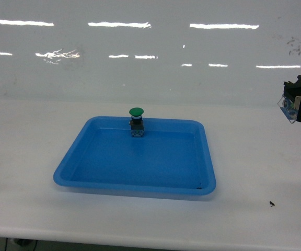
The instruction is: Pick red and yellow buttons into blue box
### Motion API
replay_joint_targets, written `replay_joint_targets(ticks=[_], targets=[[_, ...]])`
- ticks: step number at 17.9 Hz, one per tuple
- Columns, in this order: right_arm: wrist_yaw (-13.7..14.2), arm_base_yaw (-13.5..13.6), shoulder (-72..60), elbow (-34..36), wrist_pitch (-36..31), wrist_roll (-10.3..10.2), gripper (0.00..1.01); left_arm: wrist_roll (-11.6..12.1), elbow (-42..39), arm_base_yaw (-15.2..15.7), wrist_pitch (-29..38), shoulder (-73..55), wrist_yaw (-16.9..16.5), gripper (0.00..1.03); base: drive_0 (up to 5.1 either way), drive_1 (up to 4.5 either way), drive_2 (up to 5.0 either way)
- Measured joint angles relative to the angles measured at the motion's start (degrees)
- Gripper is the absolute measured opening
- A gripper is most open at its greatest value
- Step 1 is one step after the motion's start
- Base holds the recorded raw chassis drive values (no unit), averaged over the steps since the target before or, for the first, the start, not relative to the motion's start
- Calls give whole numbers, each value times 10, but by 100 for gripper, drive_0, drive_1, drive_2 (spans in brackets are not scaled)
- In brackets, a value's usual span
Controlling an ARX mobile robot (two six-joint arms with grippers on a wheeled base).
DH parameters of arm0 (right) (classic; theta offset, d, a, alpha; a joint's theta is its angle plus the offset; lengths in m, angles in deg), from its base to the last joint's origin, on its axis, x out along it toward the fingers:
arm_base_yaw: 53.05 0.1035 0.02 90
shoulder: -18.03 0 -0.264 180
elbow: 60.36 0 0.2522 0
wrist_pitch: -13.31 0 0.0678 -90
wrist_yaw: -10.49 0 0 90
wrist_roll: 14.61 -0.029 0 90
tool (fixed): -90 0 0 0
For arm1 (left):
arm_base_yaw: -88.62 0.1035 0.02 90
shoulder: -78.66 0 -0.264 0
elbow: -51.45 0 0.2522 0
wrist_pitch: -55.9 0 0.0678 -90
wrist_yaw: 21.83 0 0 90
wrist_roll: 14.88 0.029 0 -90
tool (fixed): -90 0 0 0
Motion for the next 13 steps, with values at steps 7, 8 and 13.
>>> replay_joint_targets(ticks=[7, 8, 13], targets=[[0, 0, 0, 0, 0, 0, 26, 0, -65, 31, -21, 95, -27, 23, 0, 0, 0], [0, 0, 0, 0, 0, 0, 26, 0, -71, 36, -19, 108, -38, 23, 0, 0, 0], [0, 0, 0, 0, 0, 0, 26, 0, -73, 45, -12, 108, -44, 23, 0, 0, 0]])
